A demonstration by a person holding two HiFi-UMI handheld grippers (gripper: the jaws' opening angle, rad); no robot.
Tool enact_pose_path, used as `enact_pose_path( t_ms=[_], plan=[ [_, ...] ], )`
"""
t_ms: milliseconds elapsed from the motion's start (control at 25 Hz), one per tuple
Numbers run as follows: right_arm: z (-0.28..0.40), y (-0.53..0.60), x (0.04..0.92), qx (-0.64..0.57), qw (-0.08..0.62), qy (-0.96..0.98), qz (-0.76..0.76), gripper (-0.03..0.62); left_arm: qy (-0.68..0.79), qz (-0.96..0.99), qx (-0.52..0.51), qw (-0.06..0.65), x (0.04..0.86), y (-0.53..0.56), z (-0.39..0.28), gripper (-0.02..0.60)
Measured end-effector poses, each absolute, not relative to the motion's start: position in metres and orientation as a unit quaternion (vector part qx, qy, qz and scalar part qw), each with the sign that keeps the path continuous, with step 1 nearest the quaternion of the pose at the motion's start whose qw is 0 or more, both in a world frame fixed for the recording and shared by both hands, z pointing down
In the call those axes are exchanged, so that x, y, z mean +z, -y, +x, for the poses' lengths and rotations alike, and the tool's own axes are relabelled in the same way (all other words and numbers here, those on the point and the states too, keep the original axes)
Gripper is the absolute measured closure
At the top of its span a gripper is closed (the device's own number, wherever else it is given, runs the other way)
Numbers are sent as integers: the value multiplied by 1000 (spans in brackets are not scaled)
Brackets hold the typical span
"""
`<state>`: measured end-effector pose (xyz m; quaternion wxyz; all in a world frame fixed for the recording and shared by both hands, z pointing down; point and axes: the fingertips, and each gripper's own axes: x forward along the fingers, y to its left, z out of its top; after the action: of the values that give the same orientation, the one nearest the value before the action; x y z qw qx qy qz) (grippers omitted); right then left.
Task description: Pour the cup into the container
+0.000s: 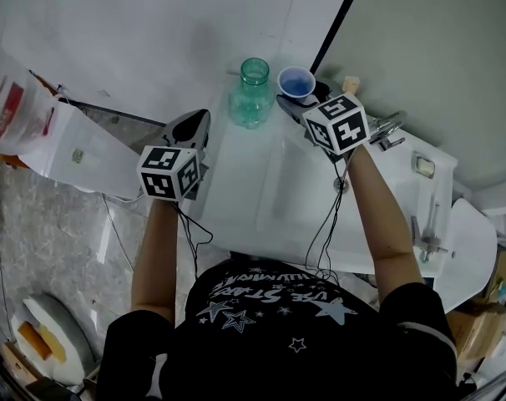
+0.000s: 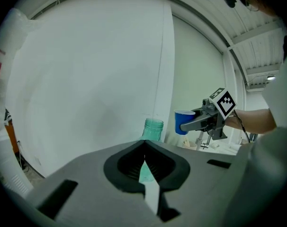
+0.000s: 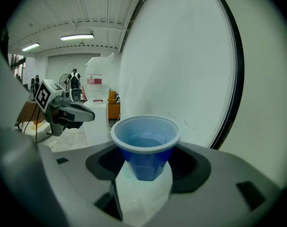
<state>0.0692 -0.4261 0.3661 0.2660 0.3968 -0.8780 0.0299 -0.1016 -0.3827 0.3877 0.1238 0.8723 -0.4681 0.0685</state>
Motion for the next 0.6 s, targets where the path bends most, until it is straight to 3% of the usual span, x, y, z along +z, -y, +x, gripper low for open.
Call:
enact_pose_path(
  t_ms=[600],
  plan=[
    [60, 476, 352, -79, 361, 820, 437, 316, 464, 875, 54, 130, 386, 402, -109, 571]
  ],
)
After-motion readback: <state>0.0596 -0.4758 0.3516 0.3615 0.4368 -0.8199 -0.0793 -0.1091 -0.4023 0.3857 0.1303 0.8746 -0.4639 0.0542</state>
